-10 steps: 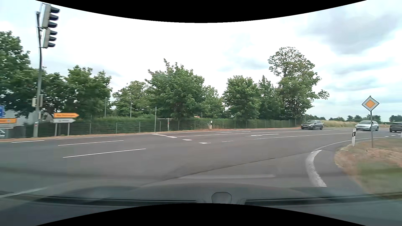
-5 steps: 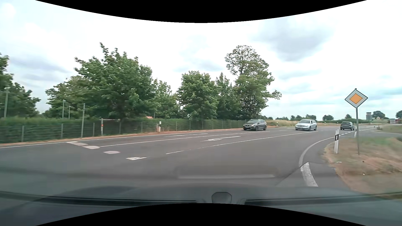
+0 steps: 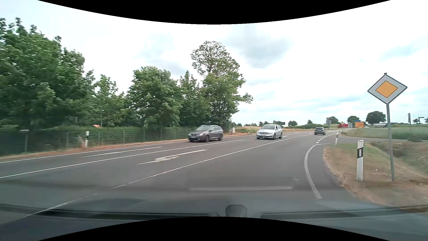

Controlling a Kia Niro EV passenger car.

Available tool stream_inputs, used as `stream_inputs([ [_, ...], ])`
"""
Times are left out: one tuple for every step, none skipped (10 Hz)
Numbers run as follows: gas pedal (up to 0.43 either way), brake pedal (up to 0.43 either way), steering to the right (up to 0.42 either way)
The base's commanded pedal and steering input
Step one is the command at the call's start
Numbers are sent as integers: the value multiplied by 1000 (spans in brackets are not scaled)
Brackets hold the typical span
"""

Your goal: Follow the waypoints while adhering to traffic rules and regulations

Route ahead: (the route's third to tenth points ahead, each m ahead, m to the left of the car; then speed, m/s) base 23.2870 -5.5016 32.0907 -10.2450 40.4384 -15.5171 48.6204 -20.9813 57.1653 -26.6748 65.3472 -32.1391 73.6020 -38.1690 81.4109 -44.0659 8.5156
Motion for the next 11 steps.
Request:
stream_inputs([
  [311,0,231],
  [331,0,219],
  [358,0,209],
  [370,0,196],
  [398,0,183],
  [409,0,169],
  [421,0,155],
  [449,0,136],
  [469,0,120],
  [488,0,100],
  [531,0,89],
])
